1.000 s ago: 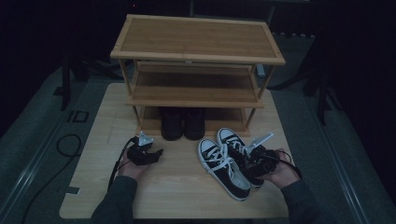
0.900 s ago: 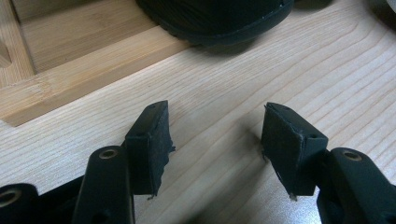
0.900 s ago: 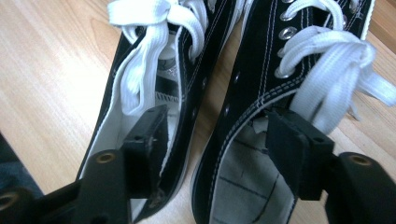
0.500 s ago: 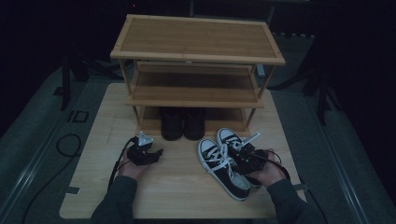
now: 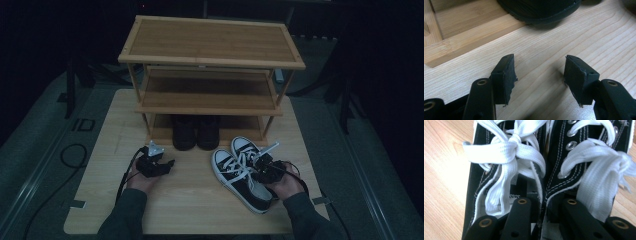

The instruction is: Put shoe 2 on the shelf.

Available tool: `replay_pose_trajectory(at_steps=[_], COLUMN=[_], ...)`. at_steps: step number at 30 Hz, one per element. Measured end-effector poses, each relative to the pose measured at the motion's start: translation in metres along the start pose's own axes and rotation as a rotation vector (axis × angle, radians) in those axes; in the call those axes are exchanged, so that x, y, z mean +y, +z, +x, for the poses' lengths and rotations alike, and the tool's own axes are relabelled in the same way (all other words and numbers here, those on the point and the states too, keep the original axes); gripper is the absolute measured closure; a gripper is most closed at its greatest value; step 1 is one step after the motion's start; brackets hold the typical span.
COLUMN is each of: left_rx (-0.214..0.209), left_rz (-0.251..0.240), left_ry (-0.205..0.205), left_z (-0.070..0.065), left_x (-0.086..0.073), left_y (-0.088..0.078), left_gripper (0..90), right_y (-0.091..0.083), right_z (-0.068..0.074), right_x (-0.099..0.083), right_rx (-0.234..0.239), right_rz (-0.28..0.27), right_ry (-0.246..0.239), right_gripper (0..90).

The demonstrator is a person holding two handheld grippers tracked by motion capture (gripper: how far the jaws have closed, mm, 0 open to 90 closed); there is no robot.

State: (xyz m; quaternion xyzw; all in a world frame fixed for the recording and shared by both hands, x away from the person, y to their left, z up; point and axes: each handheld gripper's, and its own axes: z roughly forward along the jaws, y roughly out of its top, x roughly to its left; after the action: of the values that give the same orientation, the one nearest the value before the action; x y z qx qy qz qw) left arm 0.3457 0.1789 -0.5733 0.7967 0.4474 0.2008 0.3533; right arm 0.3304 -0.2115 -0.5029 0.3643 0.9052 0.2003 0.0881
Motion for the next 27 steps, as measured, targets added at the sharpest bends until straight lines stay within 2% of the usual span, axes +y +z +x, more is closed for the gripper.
replay_pose_trajectory(at_steps=[6, 10, 15, 21, 27], left_rx=[0.001, 0.001, 0.0, 0.001, 0.001], left_rz=[0.0, 0.0, 0.0, 0.0, 0.0], left_ry=[0.002, 0.002, 0.0, 0.0, -0.001], left_z=[0.0, 0.0, 0.0, 0.0, 0.0], left_x=[0.0, 0.0, 0.0, 0.0, 0.0], left_y=[0.0, 0.0, 0.0, 0.0, 0.0], left_gripper=[42.5, 42.5, 42.5, 42.5, 42.5], right_y=[-0.002, -0.008, -0.013, -0.016, -0.019], right_z=[-0.004, -0.007, -0.011, -0.016, -0.018], right_x=[0.002, 0.003, 0.001, 0.0, 0.001], right_rx=[0.001, 0.024, 0.036, 0.053, 0.057], right_rz=[-0.01, -0.012, 0.0, 0.005, 0.022], right_ry=[-0.001, 0.001, -0.023, -0.025, -0.057], right_gripper=[85.4, 85.5, 85.4, 85.3, 85.2])
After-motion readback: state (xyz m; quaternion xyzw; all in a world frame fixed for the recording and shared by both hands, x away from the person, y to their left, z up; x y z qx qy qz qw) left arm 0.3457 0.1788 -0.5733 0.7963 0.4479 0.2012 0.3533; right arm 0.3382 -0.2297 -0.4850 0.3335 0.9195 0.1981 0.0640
